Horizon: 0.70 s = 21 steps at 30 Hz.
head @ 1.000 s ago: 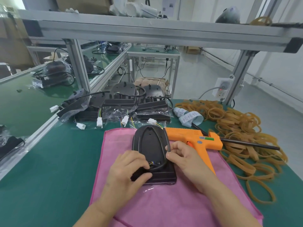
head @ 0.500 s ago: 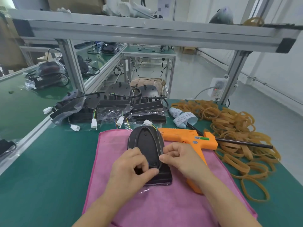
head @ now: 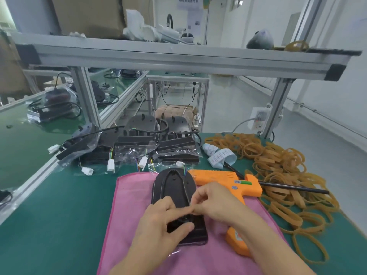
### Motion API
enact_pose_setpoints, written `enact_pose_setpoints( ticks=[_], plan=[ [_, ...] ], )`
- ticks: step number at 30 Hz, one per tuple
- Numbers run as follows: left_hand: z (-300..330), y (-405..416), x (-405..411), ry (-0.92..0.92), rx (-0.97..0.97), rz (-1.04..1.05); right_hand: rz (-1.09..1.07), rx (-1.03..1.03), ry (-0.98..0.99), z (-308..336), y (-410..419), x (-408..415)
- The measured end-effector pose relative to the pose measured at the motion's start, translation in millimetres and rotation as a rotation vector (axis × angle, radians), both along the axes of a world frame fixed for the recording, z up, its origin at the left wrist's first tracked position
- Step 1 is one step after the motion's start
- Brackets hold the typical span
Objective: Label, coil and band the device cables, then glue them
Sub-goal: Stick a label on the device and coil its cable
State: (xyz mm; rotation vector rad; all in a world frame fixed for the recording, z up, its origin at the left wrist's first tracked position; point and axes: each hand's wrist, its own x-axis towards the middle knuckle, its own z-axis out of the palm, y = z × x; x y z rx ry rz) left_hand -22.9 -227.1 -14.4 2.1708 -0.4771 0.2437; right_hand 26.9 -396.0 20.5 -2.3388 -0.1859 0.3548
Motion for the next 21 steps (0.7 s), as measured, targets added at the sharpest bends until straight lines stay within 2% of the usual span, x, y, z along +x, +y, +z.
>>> enact_pose_setpoints(
  ticks=[2,3,6,9,12,15,17,18,20,21],
  plan=[
    [7.0,2.9,7.8,0.084,-0.103,-0.035,0.025,-0.003,0.071,5.4,-1.0,4.6],
    [10.5,3.3,15.1,0.048,-0.085,-0.030,0.020,0.002,0.102,7.7,-0.8,6.6],
    [15.5,0.5,45.5,-0.103,0.184,-0.031,0.011,0.024,0.157,10.1,-0.2,9.4],
    [9.8,-4.4,70.4,-0.075,0.488,-0.068,0.018,-0.004,0.131,7.7,-0.5,7.6],
    [5.4,-9.2,81.2,-0.097,0.577,-0.088,0.033,0.010,0.116,6.7,-5.8,9.0],
    [2.5,-8.8,87.3,-0.119,0.588,-0.137,0.063,0.008,0.082,9.6,-9.0,10.2],
    [0.1,-4.6,91.9,-0.037,0.493,-0.212,0.045,0.017,0.007,7.8,-6.2,12.4],
    [0.7,-3.5,92.2,0.040,0.367,-0.235,0.029,0.013,-0.031,4.6,-3.9,13.3],
    [7.4,0.0,88.6,0.132,-0.059,-0.136,-0.013,-0.002,-0.105,-5.2,1.5,13.2],
    [10.7,5.1,87.9,0.112,-0.243,0.020,-0.038,0.010,-0.137,-10.2,3.5,12.7]
  ],
)
